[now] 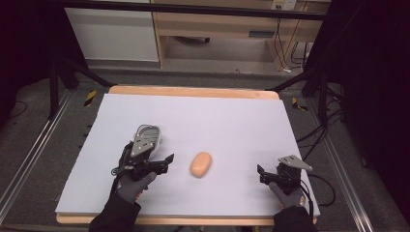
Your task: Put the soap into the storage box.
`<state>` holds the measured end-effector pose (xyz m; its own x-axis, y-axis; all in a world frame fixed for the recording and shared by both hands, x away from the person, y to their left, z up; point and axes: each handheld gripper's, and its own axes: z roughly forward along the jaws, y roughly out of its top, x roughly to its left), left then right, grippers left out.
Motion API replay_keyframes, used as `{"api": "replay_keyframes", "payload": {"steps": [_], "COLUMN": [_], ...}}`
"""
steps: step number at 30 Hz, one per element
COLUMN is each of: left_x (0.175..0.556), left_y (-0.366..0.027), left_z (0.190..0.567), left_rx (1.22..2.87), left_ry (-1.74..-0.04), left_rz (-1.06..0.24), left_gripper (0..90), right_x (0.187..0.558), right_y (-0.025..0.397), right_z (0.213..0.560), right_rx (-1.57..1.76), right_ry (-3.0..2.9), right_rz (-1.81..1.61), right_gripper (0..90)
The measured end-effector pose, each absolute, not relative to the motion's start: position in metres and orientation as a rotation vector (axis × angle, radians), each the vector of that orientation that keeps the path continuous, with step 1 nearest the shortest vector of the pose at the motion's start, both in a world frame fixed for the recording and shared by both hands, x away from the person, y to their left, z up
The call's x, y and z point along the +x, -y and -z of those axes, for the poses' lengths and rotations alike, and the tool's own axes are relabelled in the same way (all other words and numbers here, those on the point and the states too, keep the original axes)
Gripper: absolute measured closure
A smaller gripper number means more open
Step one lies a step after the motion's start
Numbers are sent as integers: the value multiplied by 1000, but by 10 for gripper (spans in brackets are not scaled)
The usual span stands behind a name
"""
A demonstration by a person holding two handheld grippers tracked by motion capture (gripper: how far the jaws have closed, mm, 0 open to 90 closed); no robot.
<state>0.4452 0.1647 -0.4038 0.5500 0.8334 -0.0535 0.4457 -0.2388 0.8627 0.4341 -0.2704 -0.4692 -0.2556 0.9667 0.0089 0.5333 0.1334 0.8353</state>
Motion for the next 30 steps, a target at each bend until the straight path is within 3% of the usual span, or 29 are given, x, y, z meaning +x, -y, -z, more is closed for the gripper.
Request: {"api": "replay_keyframes", "payload": {"steps": [30], "left_x": [459], "left_y": [-125], "left_z": [410], "left_rx": [1934], "left_ry": [-1009], "left_rz": [-508], "left_gripper": [207], "right_x": [434], "right_y": [270], "right_z": [467], "right_rx": [1448], "right_ry": [-1861], "right_rz": [-1023], "right_gripper": [64]}}
